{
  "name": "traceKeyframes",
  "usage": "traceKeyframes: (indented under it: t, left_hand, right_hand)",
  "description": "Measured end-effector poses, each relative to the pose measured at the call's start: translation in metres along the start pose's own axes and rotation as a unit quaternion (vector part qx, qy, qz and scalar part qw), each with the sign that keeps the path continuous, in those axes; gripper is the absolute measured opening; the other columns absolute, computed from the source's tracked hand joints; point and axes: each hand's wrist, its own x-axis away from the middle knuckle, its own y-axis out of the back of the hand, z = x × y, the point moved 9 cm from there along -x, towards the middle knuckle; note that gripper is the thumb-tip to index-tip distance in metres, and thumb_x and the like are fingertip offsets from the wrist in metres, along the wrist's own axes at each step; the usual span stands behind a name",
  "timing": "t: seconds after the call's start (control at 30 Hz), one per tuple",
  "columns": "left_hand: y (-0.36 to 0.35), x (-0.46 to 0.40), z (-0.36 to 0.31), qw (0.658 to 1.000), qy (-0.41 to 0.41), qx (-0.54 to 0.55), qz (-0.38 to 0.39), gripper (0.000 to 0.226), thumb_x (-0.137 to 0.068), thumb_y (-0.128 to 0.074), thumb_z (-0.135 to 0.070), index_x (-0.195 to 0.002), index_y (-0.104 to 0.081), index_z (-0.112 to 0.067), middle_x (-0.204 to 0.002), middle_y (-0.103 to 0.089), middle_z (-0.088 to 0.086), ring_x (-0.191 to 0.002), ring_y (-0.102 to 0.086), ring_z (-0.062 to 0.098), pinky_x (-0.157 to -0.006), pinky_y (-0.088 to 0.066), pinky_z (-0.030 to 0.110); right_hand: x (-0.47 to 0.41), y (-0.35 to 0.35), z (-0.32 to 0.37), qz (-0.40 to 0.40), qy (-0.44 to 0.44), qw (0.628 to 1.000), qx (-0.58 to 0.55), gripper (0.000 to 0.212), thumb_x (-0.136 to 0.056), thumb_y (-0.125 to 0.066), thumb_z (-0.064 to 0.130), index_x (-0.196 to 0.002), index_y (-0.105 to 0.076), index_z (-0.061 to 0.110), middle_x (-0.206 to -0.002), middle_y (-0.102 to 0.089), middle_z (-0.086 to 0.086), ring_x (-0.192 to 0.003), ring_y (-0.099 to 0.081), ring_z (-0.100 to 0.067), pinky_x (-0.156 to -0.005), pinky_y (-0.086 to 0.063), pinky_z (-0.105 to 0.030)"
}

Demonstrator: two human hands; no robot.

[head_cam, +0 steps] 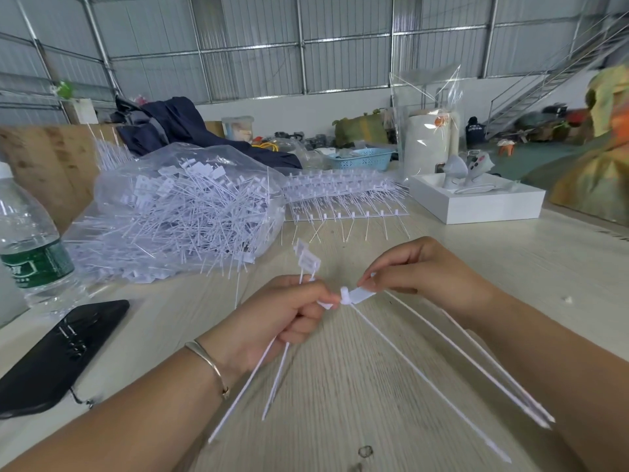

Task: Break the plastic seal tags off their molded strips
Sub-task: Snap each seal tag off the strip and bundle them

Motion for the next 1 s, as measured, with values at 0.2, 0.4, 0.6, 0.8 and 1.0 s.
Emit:
traceKeyframes:
  t: [0.2, 0.4, 0.6, 0.8, 1.0]
  left_hand:
    - [-0.005, 0.007, 0.008, 0.997, 0.048, -0.030, 0.057, 0.033, -0.057, -0.068, -0.016, -0.060, -0.036, -0.019, -0.054, -0.019, -0.004, -0.040, -0.016, 0.006, -0.035, -0.013, 0.015]
    - [-0.009, 0.006, 0.009, 0.998, 0.044, -0.014, 0.044, 0.038, -0.074, -0.075, -0.011, -0.060, -0.041, -0.024, -0.052, -0.025, -0.008, -0.040, -0.021, 0.004, -0.035, -0.019, 0.013]
    - [0.000, 0.005, 0.008, 0.998, 0.053, 0.024, -0.028, 0.040, -0.082, -0.055, -0.054, -0.064, -0.042, -0.021, -0.055, -0.024, -0.007, -0.042, -0.018, 0.004, -0.034, -0.015, 0.013]
    - [0.007, 0.003, 0.002, 0.997, 0.019, 0.049, -0.061, 0.048, -0.069, -0.069, -0.054, -0.089, -0.065, -0.010, -0.059, -0.032, -0.007, -0.043, -0.020, 0.005, -0.033, -0.015, 0.015]
    - [0.009, 0.002, 0.001, 0.998, 0.002, 0.000, -0.063, 0.019, -0.071, -0.078, -0.034, -0.059, -0.068, -0.025, -0.062, -0.021, -0.006, -0.046, -0.017, 0.006, -0.035, -0.015, 0.016]
  right_hand:
    - [0.001, 0.007, 0.000, 0.007, -0.009, 1.000, 0.002, 0.006, -0.065, -0.074, 0.008, -0.070, -0.075, 0.004, -0.066, -0.059, -0.028, -0.064, -0.048, -0.019, -0.067, -0.037, -0.024]
    - [-0.002, 0.026, -0.002, -0.096, 0.012, 0.995, -0.025, 0.020, -0.082, -0.049, -0.013, -0.087, -0.064, -0.002, -0.060, -0.046, -0.003, -0.057, -0.035, -0.013, -0.055, -0.029, -0.021]
    - [0.000, 0.019, 0.006, -0.091, 0.065, 0.989, 0.095, 0.023, -0.076, -0.055, -0.015, -0.080, -0.064, 0.005, -0.069, -0.052, -0.011, -0.062, -0.042, -0.018, -0.060, -0.033, -0.027]
    - [0.008, 0.006, 0.032, -0.119, 0.213, 0.918, 0.313, 0.019, -0.069, -0.066, 0.002, -0.079, -0.074, 0.016, -0.068, -0.068, 0.004, -0.063, -0.060, -0.021, -0.065, -0.046, -0.032]
    - [0.012, 0.000, 0.042, -0.127, 0.264, 0.911, 0.290, 0.024, -0.070, -0.070, -0.002, -0.086, -0.077, 0.015, -0.076, -0.072, 0.008, -0.064, -0.063, -0.015, -0.063, -0.046, -0.025]
